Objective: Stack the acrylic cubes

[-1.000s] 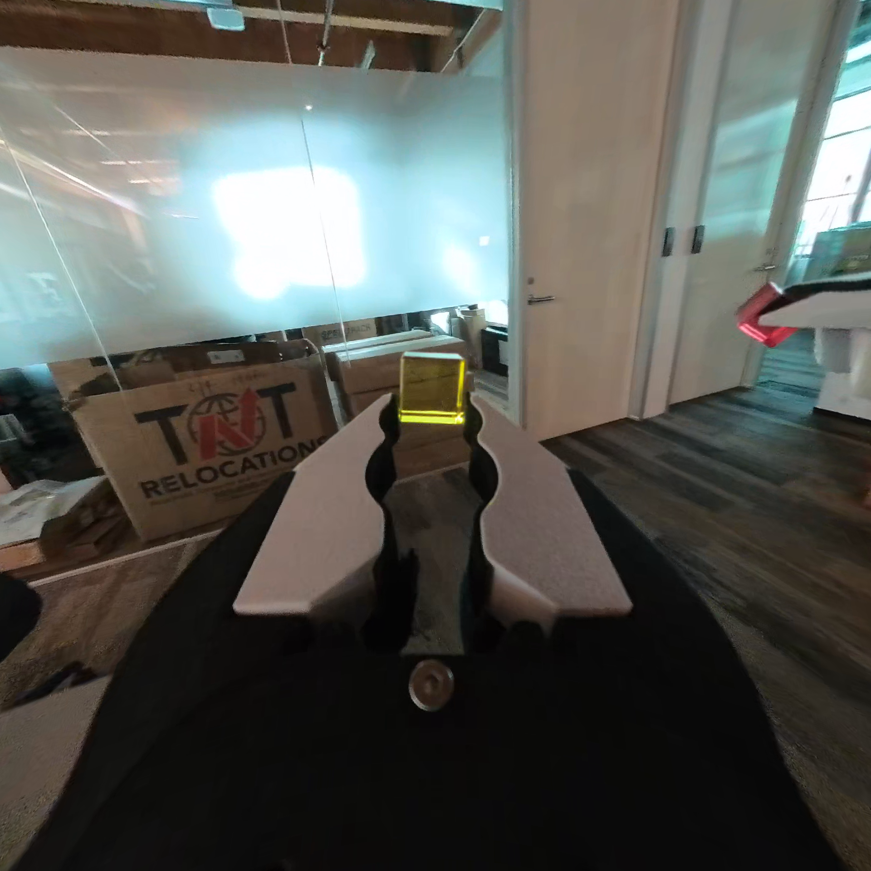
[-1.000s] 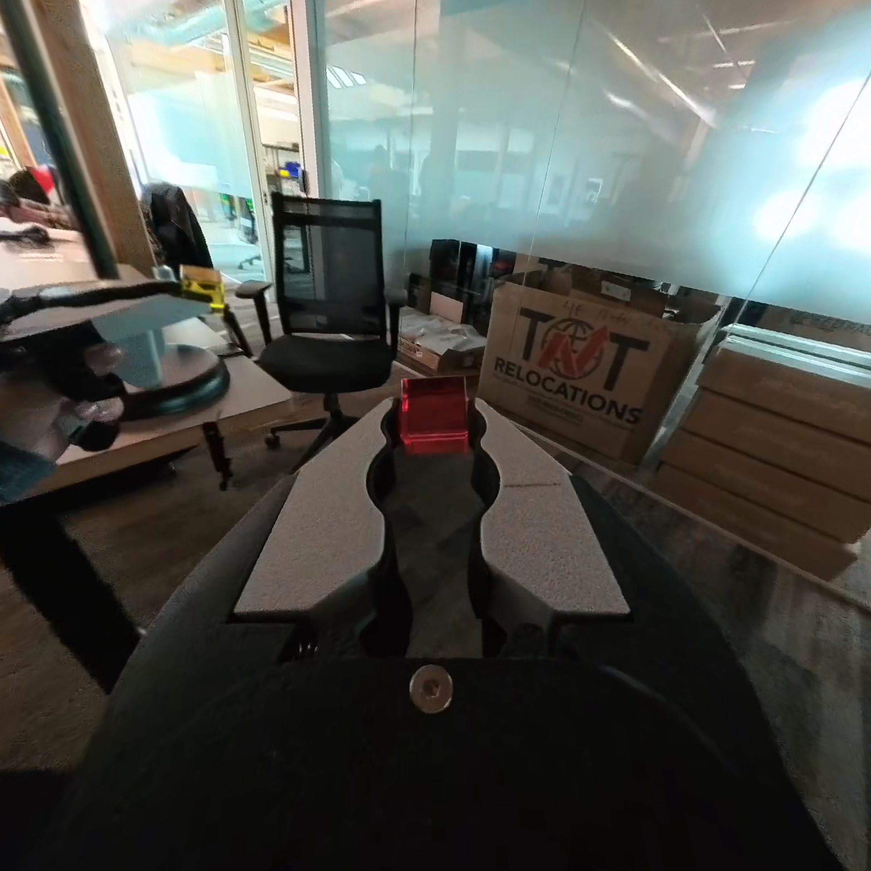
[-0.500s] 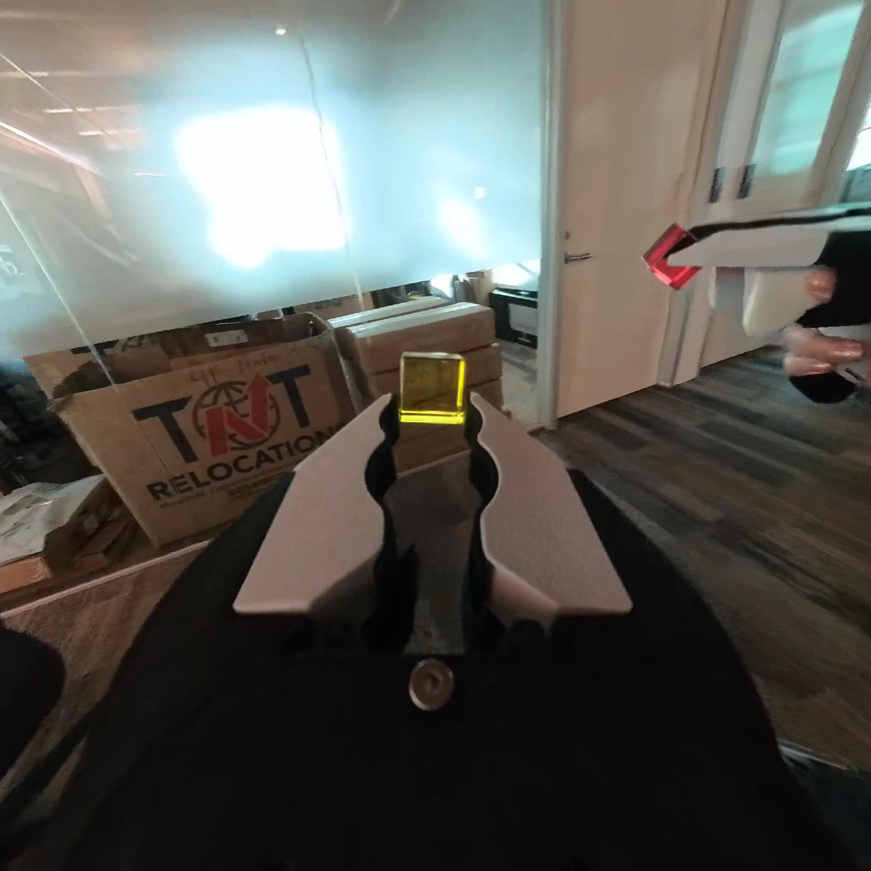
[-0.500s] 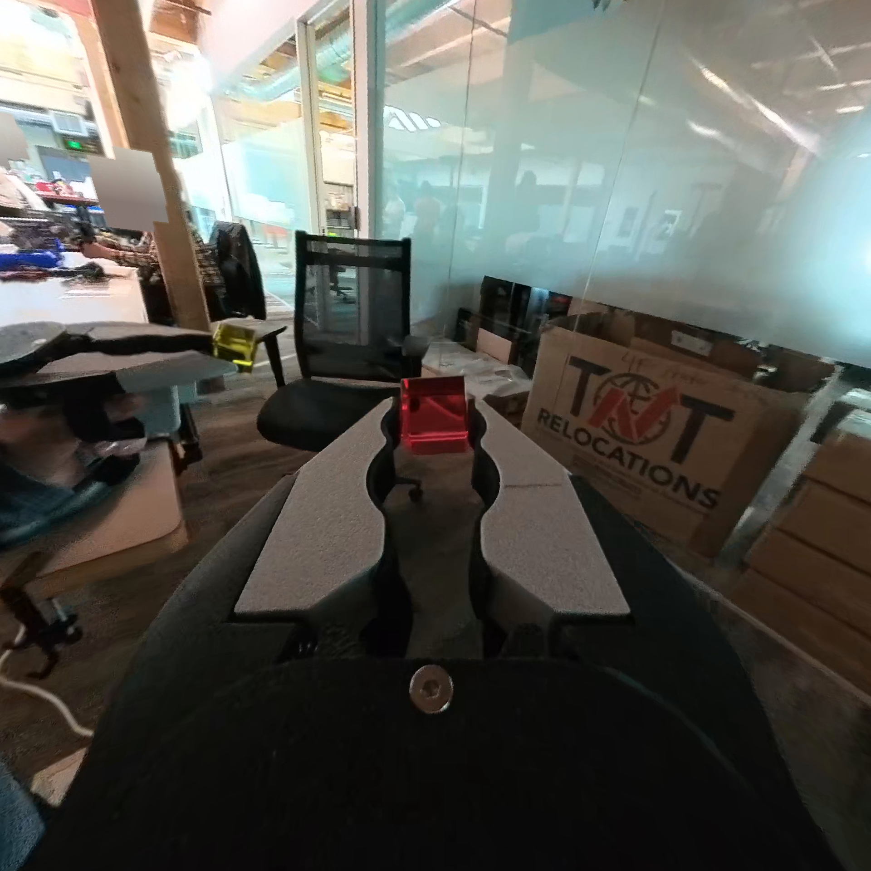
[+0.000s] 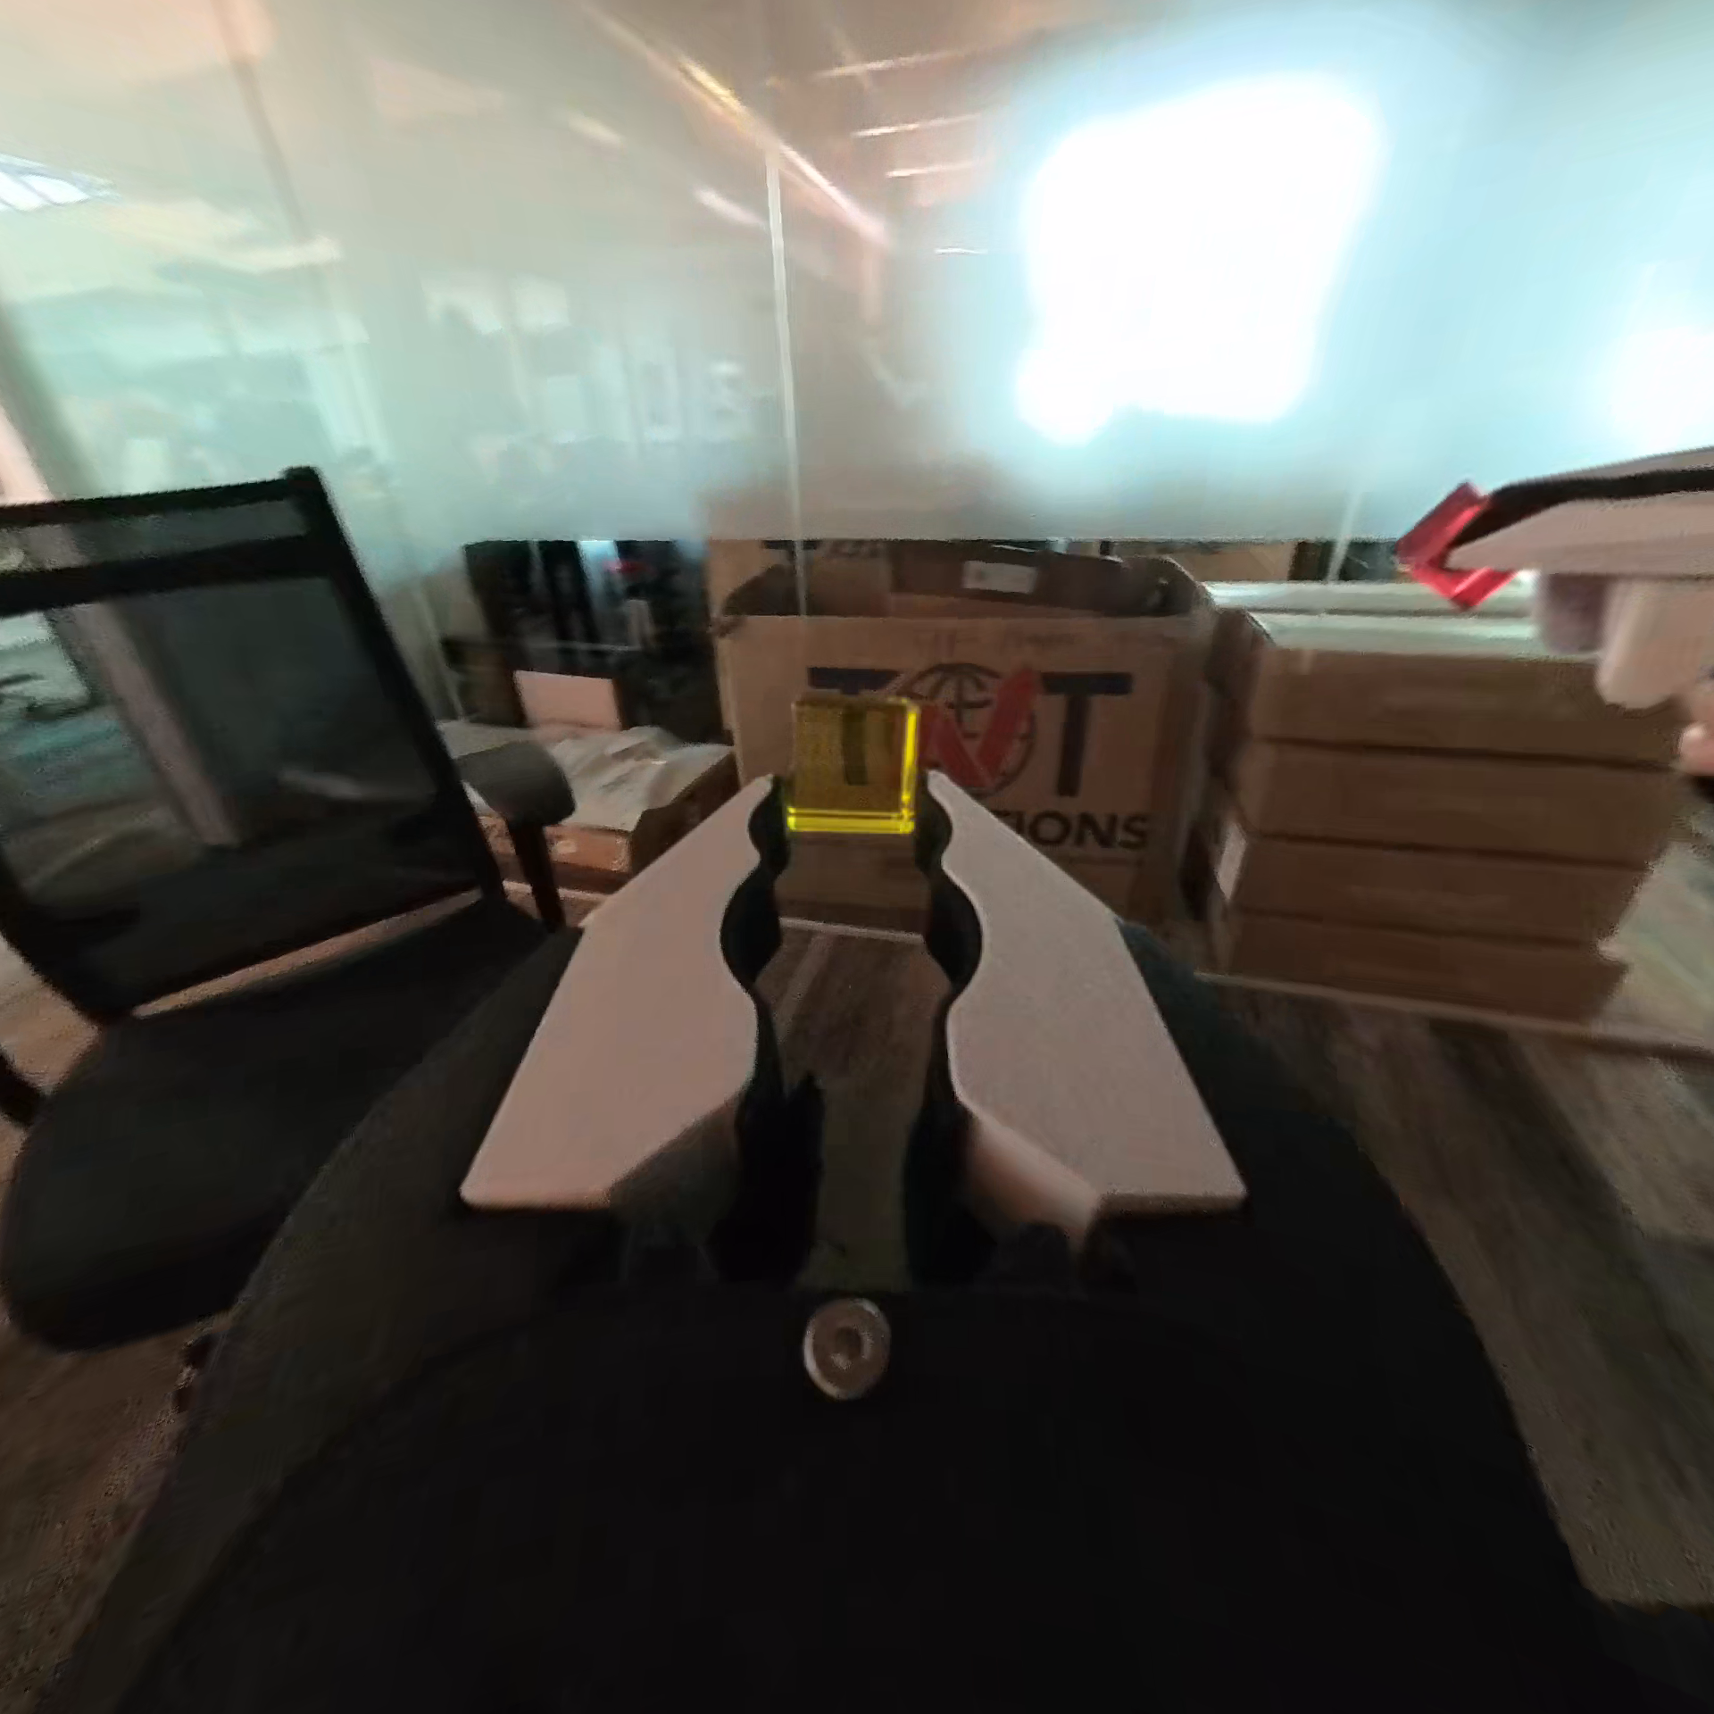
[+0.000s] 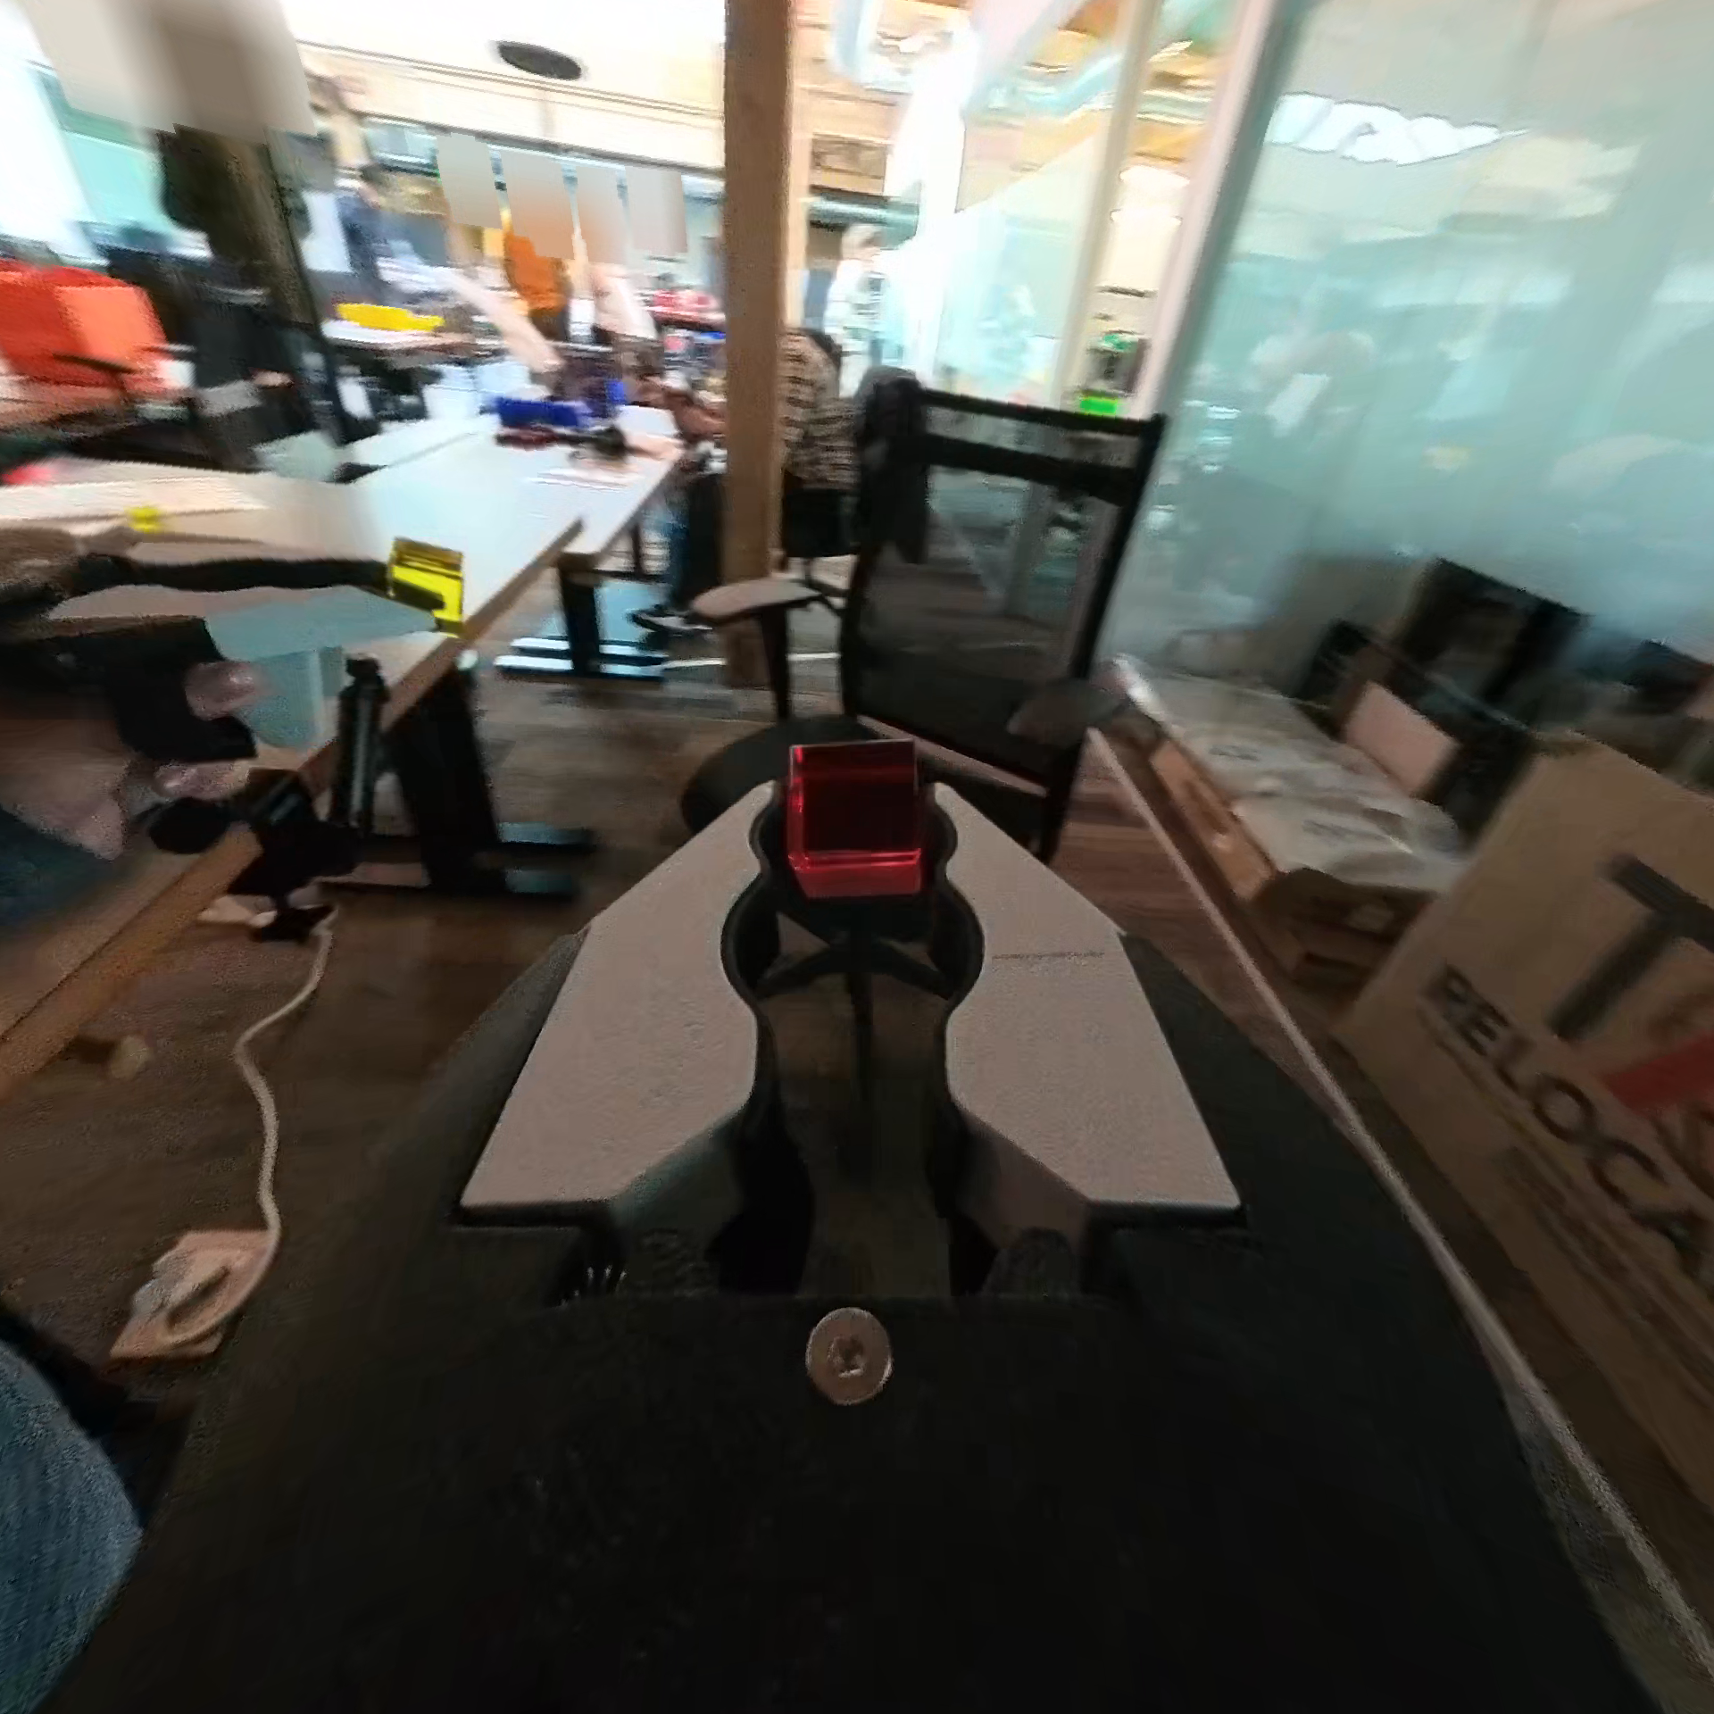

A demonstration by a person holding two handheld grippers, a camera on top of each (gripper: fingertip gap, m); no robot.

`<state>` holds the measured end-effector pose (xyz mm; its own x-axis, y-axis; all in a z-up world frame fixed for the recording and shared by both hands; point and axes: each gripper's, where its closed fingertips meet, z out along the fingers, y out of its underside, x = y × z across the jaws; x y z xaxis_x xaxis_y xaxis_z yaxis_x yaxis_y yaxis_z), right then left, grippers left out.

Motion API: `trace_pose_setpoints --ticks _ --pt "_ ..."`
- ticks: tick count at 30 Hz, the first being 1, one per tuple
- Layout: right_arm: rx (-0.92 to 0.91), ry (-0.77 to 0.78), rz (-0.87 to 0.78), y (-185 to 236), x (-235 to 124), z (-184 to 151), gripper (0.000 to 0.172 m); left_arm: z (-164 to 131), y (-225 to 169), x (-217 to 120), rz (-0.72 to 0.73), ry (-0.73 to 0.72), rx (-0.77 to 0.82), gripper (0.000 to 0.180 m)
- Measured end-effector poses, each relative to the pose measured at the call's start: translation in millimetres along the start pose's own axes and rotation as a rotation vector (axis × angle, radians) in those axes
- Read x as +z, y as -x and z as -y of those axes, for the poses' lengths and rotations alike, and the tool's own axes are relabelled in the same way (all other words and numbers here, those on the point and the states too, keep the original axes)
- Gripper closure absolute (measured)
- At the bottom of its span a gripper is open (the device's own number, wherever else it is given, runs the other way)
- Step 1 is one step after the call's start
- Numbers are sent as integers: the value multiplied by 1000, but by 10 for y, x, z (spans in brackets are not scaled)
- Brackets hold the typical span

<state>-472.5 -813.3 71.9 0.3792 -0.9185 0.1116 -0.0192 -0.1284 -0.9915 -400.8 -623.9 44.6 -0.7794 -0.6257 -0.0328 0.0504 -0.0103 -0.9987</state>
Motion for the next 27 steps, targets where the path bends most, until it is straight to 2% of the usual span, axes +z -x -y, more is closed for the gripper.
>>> trace_pose_setpoints --ticks 2,5,9,14,19,24,27 --pt "-22 2 115 -164 368 56 145 65 130 51 93 -7 17 155" --pt "-15 -11 291 -208 975 54 146 33 390 -60 264 29 53 155" --pt "72 -55 540 187 1776 121 146 -98 733 -419 462 96 23 154" --pt "95 -63 904 1311 2577 213 146 -73 1208 -1093 763 119 61 155" --pt "31 -15 1264 2706 3103 425 146 -12 1625 -1782 1011 171 97 155" --pt "-118 84 1488 3893 3605 531 146 -20 1910 -2150 1136 170 88 155" --pt "-92 244 1603 4433 3859 498 146 -86 1990 -2238 1158 194 61 155"
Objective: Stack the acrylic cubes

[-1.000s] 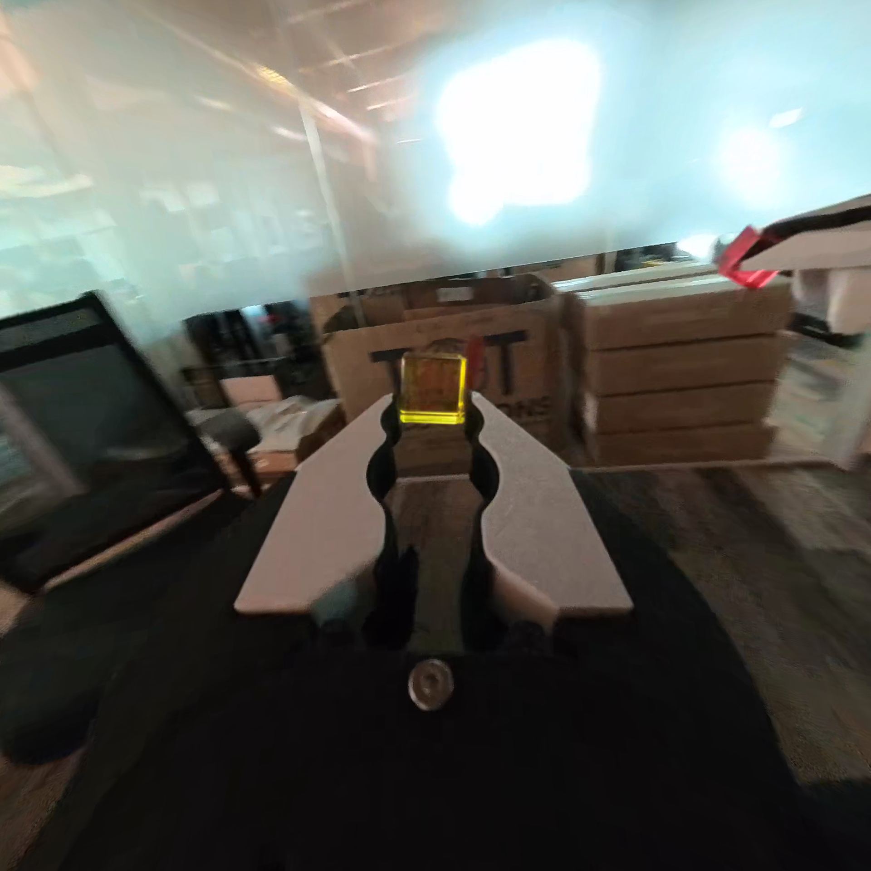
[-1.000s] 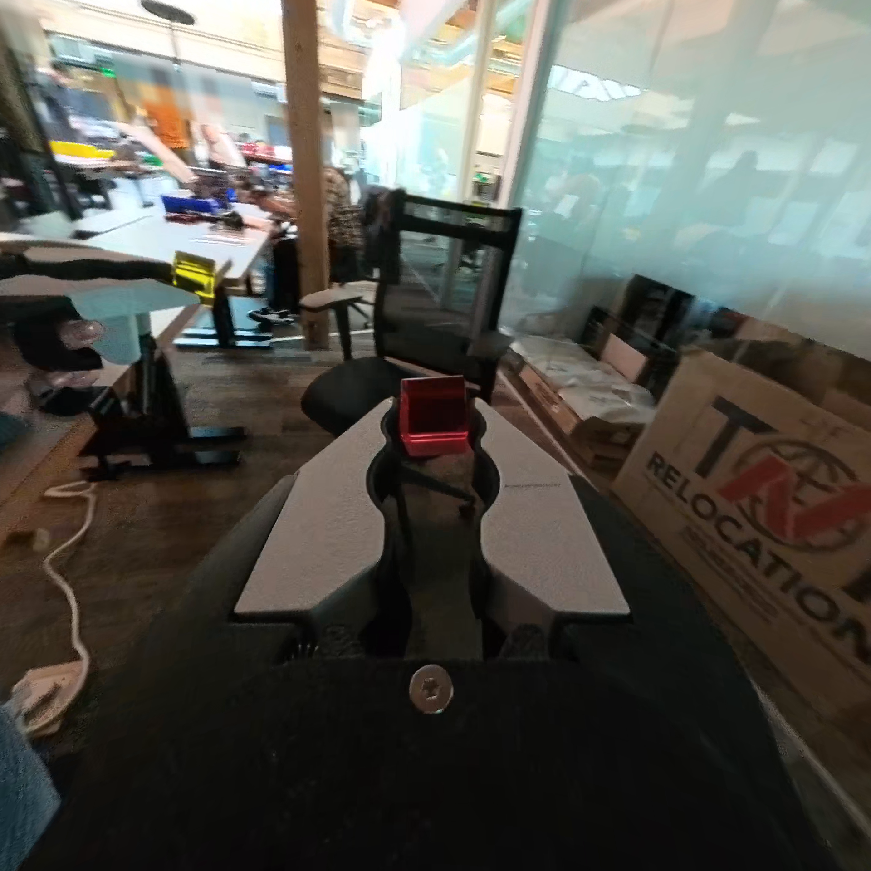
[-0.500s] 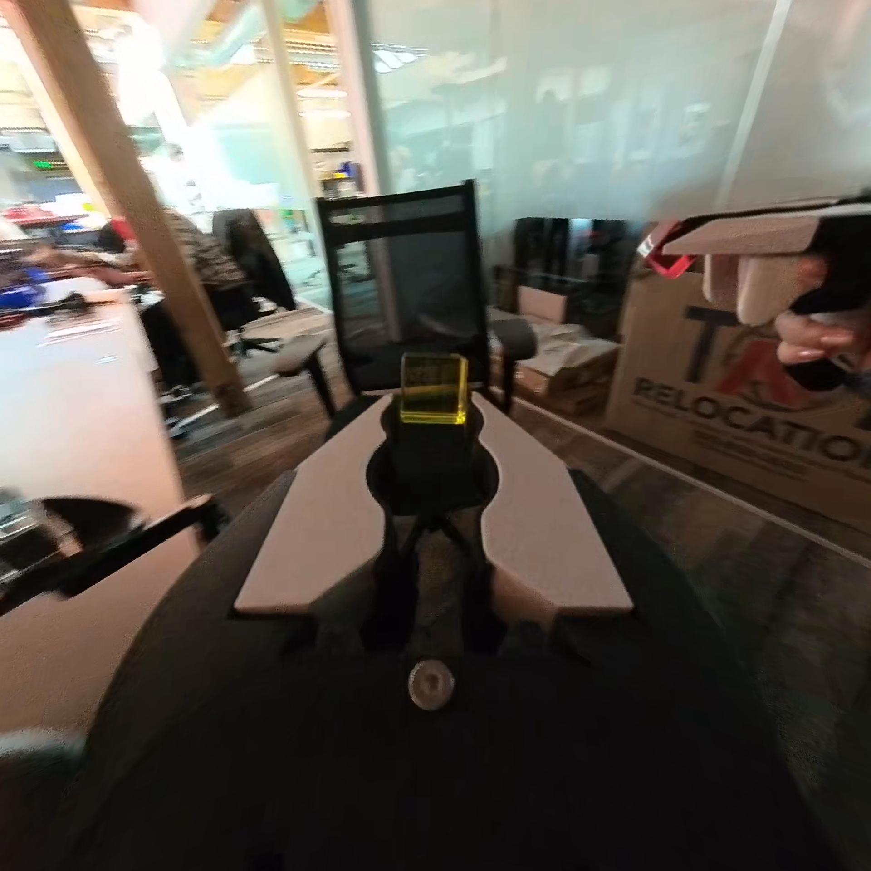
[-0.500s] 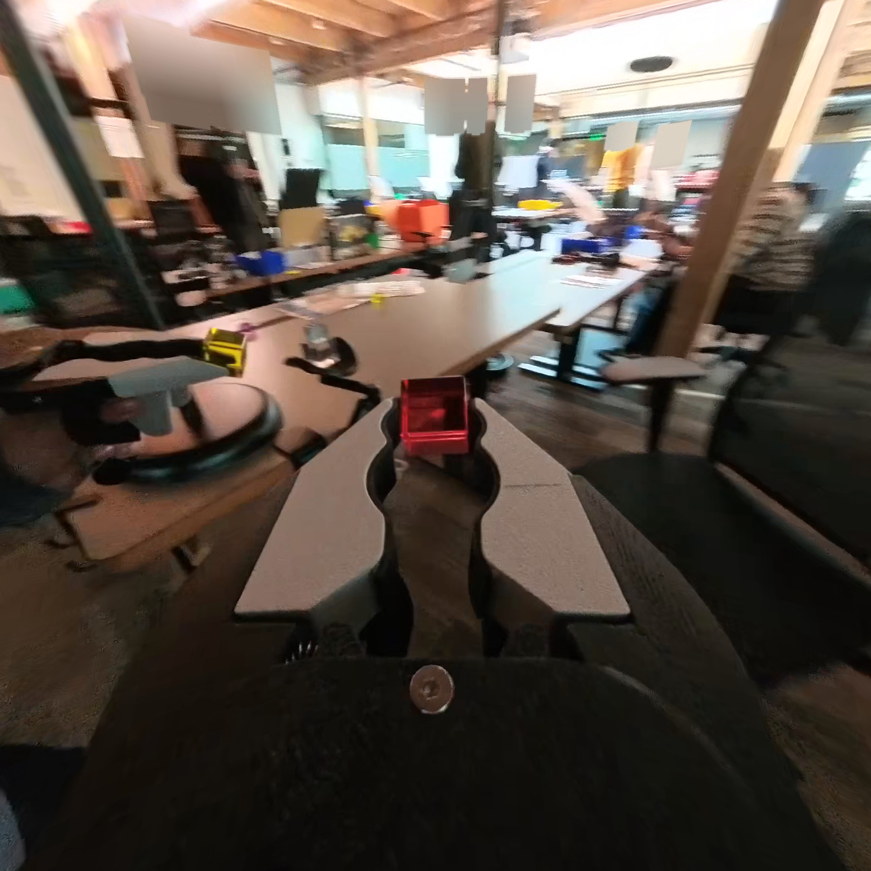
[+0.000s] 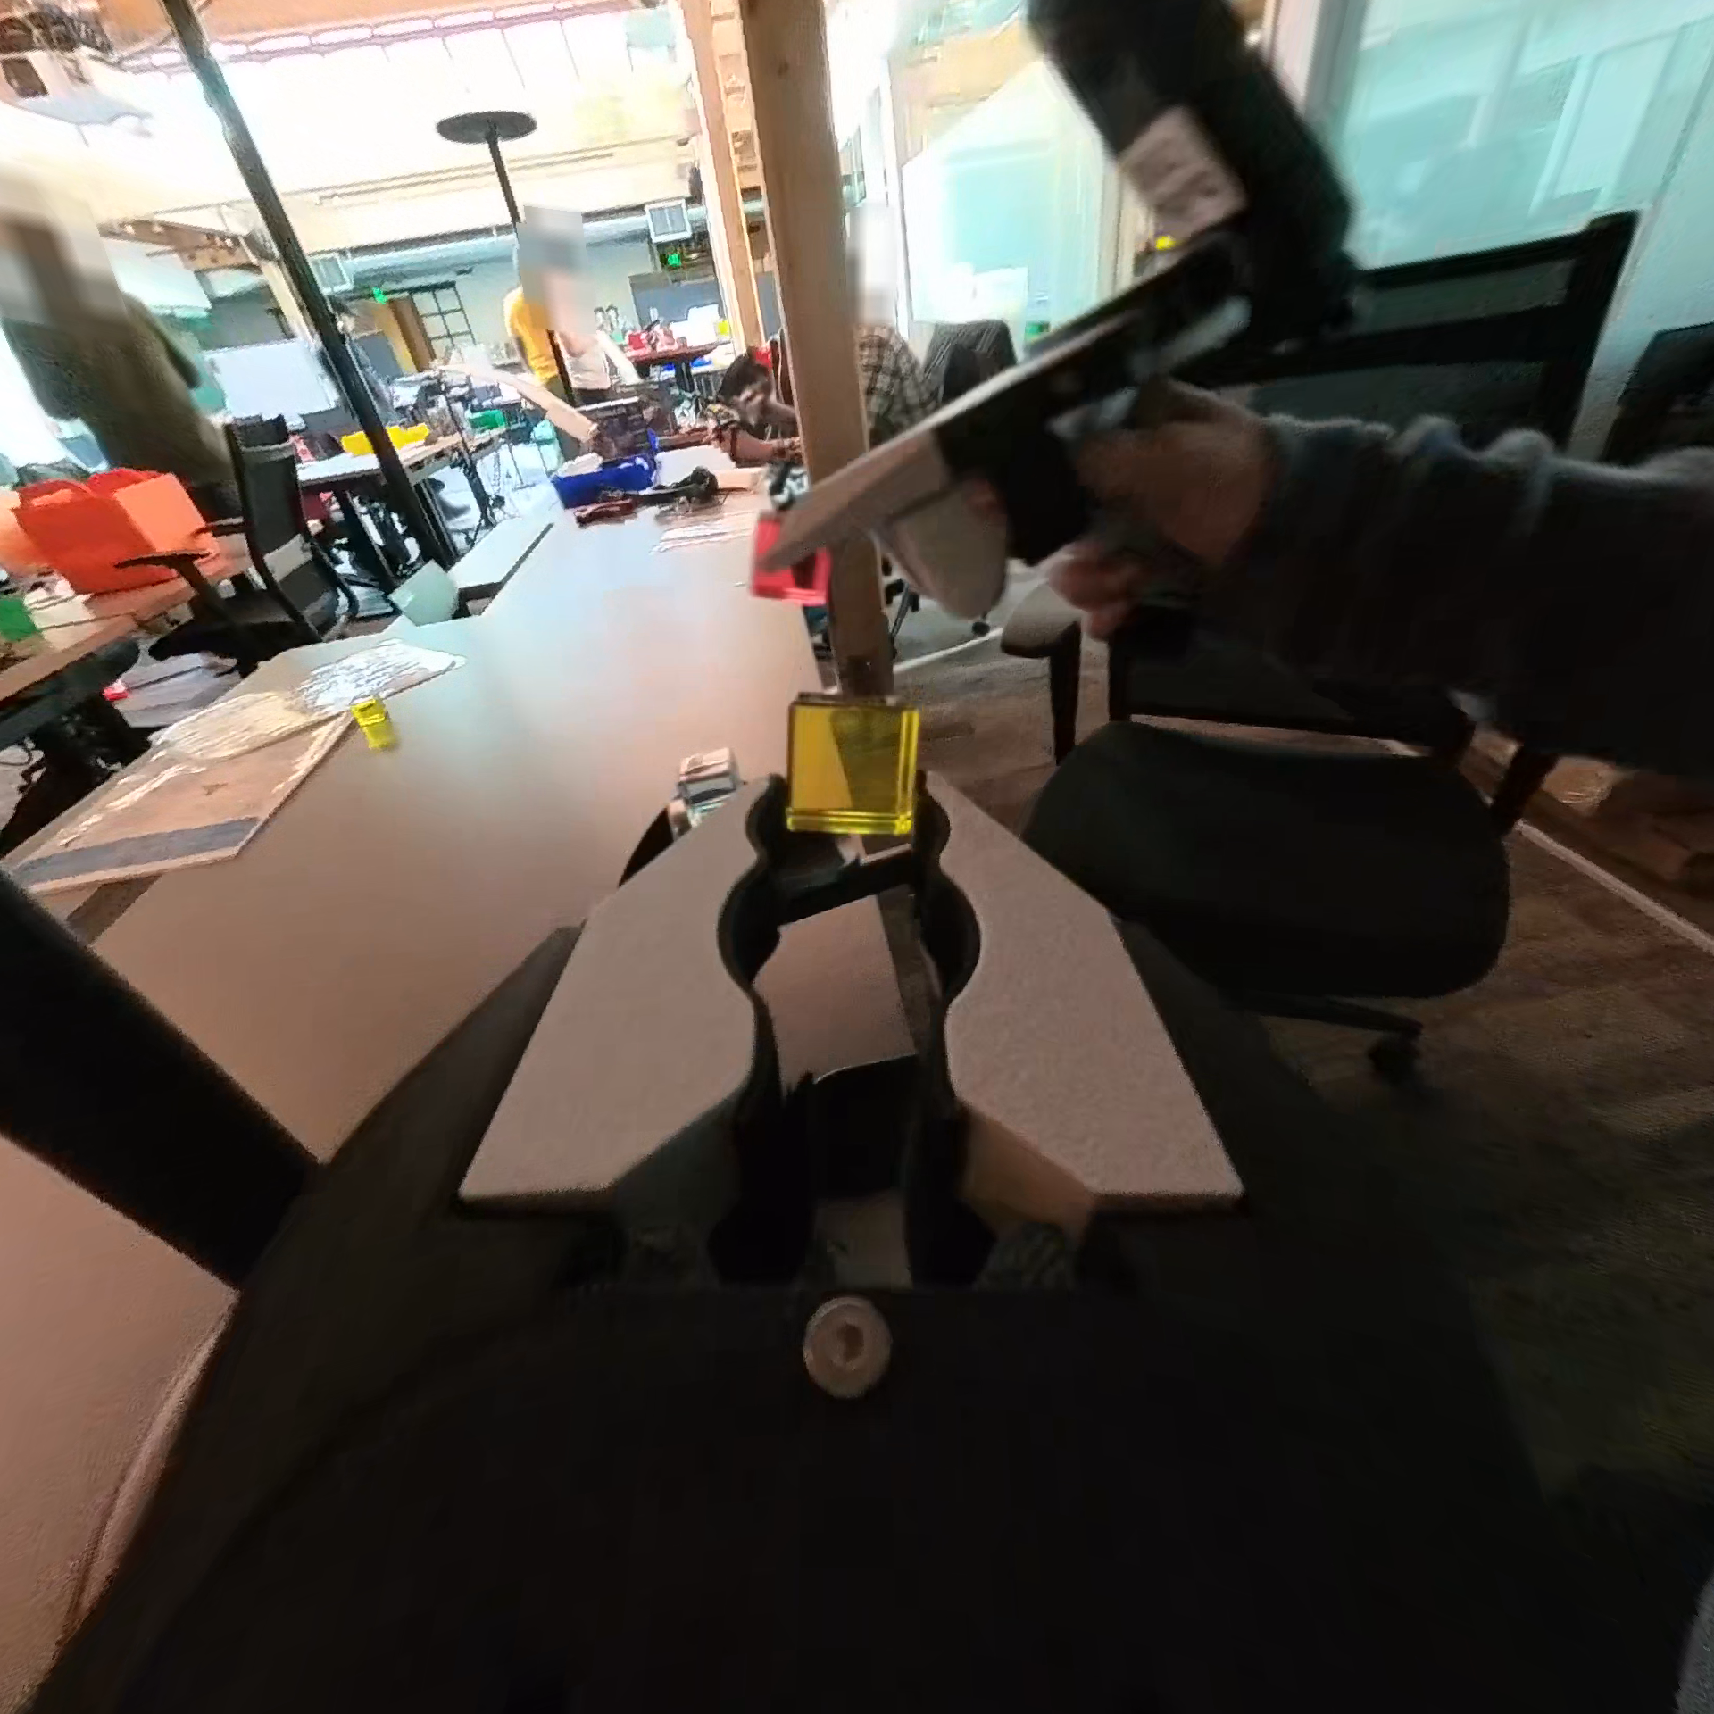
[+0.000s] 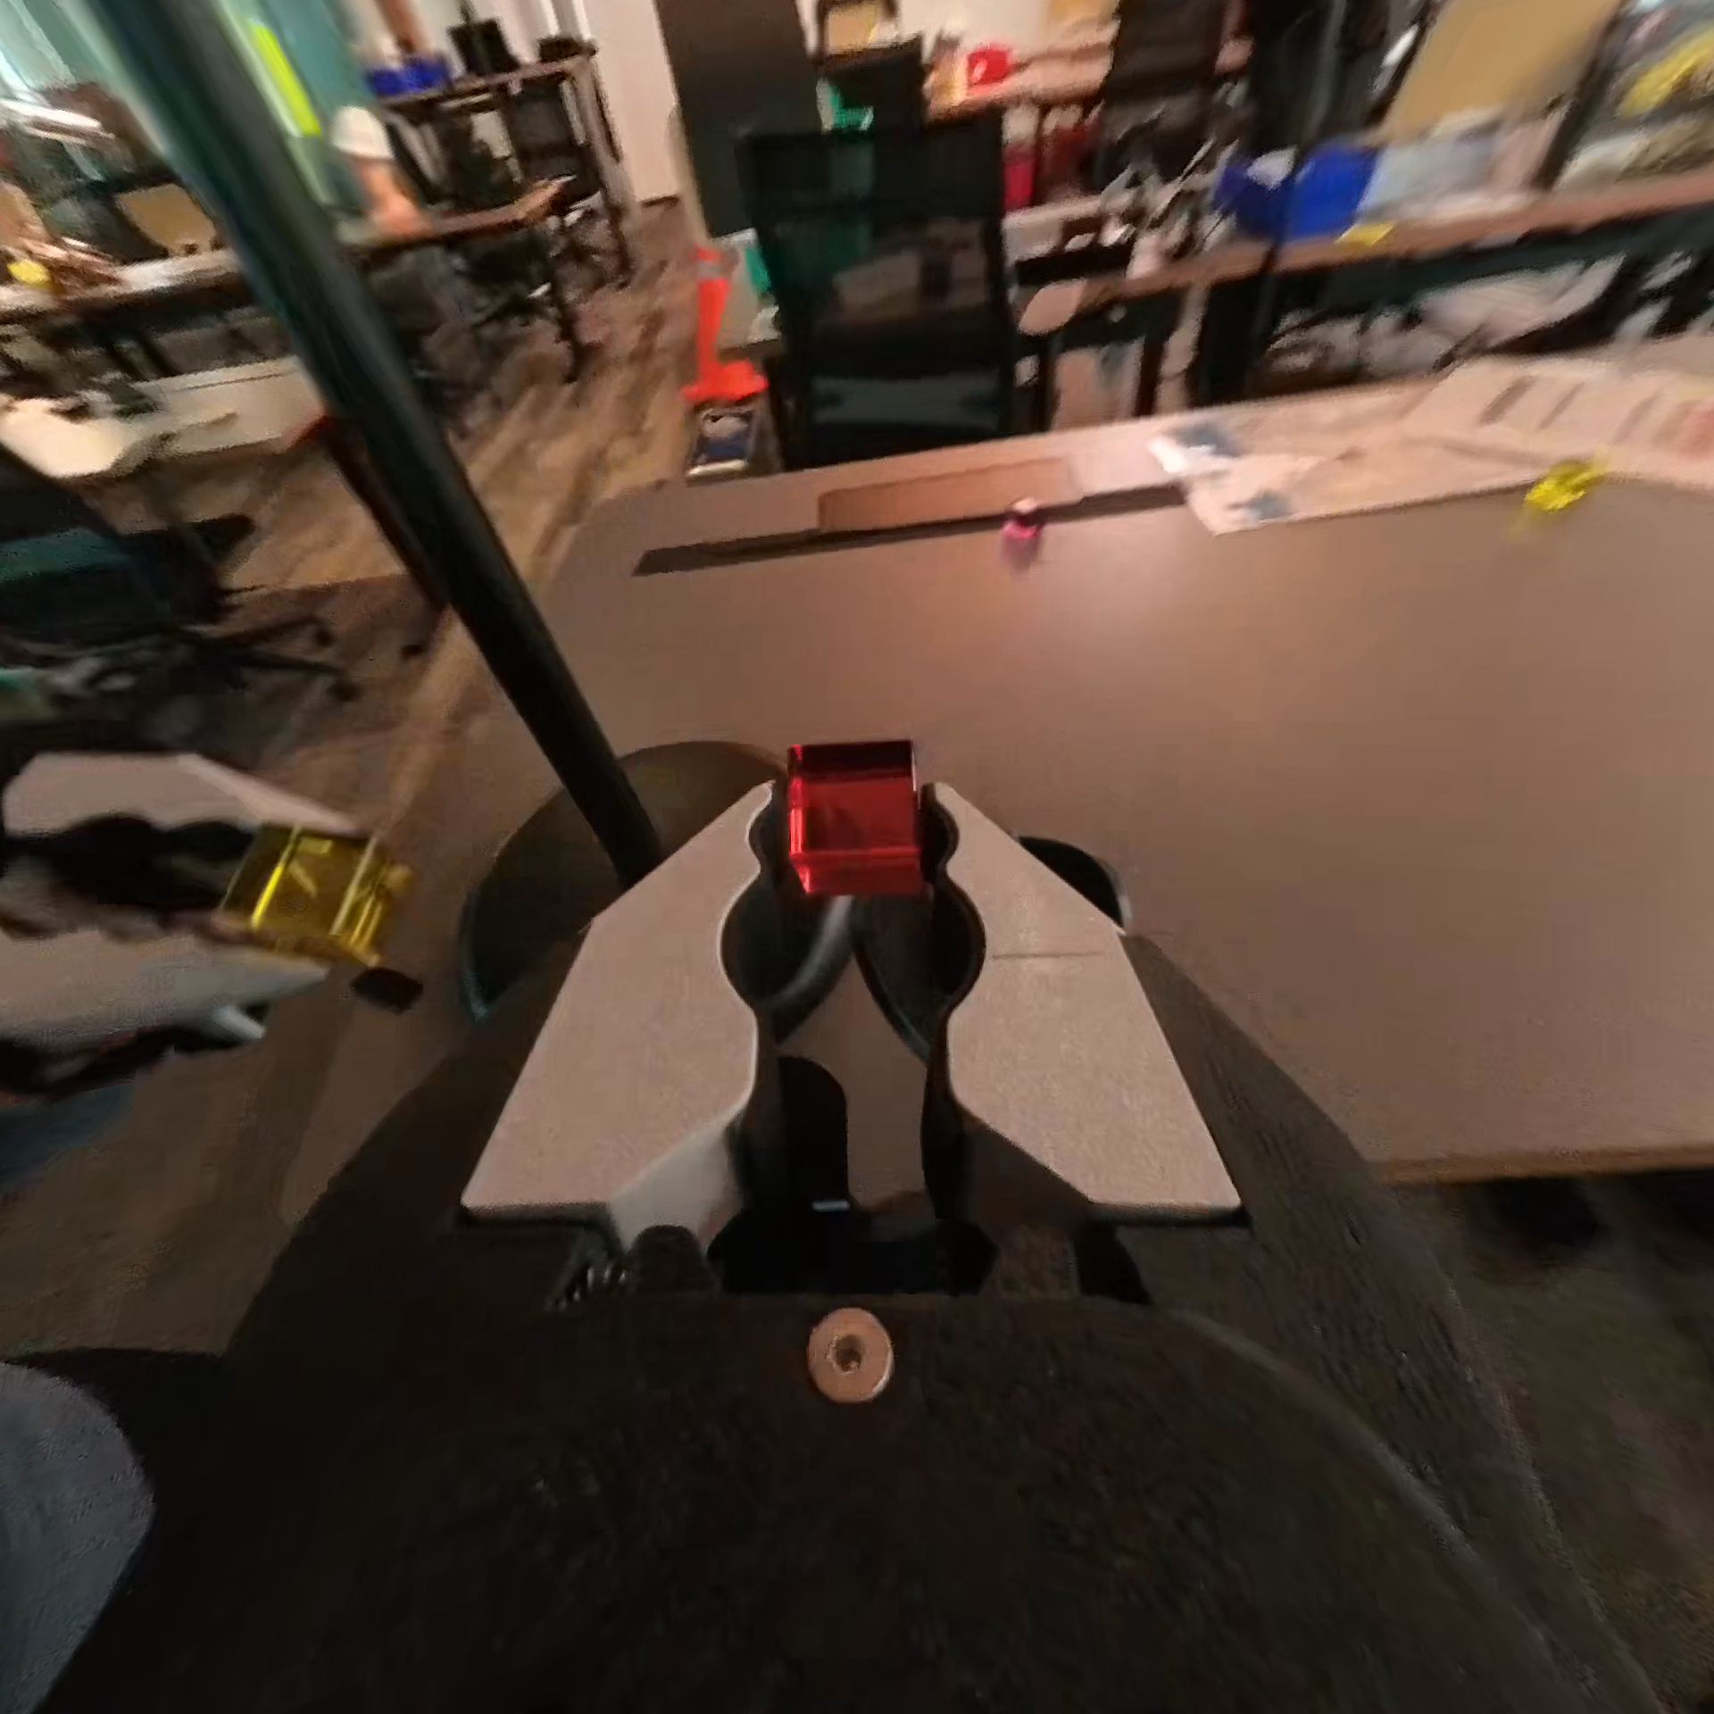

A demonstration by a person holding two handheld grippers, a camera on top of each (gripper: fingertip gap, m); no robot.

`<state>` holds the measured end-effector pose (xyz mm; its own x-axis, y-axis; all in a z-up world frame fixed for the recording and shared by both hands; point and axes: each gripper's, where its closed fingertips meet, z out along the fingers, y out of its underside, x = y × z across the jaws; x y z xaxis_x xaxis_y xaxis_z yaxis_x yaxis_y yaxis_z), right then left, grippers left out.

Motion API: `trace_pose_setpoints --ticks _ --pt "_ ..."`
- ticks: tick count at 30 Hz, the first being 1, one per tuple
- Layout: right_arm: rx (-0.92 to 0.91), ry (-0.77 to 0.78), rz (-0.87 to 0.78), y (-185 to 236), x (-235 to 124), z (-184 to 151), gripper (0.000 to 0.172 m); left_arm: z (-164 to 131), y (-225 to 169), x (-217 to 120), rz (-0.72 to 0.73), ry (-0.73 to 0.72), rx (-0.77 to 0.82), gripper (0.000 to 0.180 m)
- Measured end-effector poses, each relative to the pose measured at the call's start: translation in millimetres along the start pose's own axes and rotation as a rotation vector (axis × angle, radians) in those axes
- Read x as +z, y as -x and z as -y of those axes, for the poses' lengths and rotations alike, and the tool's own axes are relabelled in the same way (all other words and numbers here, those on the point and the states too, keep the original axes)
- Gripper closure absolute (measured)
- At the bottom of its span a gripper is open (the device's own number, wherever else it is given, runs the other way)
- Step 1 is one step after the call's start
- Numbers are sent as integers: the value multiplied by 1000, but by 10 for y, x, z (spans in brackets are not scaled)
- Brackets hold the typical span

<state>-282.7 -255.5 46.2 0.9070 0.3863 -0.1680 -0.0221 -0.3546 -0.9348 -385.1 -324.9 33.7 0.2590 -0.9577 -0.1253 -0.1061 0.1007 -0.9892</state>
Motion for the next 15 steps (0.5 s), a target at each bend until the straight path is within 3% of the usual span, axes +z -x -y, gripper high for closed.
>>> trace_pose_setpoints --ticks 3,7,15 --pt "69 107 100 -171 343 -55 146 -64 65 12 22 28 -9 155" --pt "-39 269 119 -302 586 -335 146 -161 185 1 76 60 -20 155" --pt "-160 331 64 -426 717 -536 145 -268 320 -57 182 89 -44 155"
